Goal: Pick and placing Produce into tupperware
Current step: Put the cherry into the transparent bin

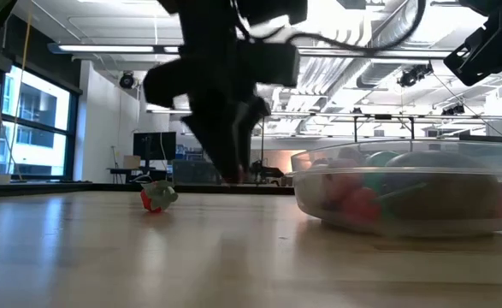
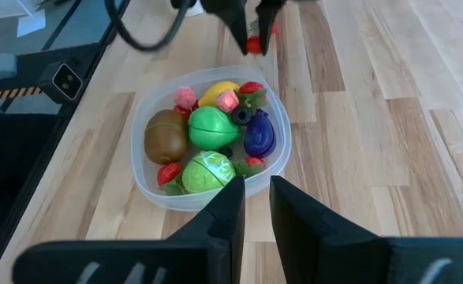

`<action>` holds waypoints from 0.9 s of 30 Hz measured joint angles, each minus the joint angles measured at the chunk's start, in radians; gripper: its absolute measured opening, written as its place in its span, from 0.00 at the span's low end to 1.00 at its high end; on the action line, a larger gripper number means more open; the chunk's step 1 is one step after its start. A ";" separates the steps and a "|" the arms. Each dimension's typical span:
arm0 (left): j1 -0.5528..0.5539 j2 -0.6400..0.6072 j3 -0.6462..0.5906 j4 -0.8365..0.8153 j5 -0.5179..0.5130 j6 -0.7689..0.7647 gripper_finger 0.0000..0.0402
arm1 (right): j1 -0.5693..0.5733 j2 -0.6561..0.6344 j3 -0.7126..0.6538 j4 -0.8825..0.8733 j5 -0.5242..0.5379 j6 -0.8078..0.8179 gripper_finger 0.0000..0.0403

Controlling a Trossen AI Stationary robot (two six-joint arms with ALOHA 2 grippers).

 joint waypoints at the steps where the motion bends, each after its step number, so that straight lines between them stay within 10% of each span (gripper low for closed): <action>1: 0.000 -0.010 0.006 -0.003 -0.023 0.000 0.26 | 0.000 0.000 0.000 0.000 0.000 0.000 0.13; 11: 0.000 -0.112 0.073 0.115 -0.150 0.113 0.26 | 0.000 0.000 0.000 -0.004 0.000 0.000 0.13; 27: -0.001 0.019 0.090 0.388 0.167 0.214 0.26 | 0.000 0.000 0.000 -0.005 0.000 0.000 0.13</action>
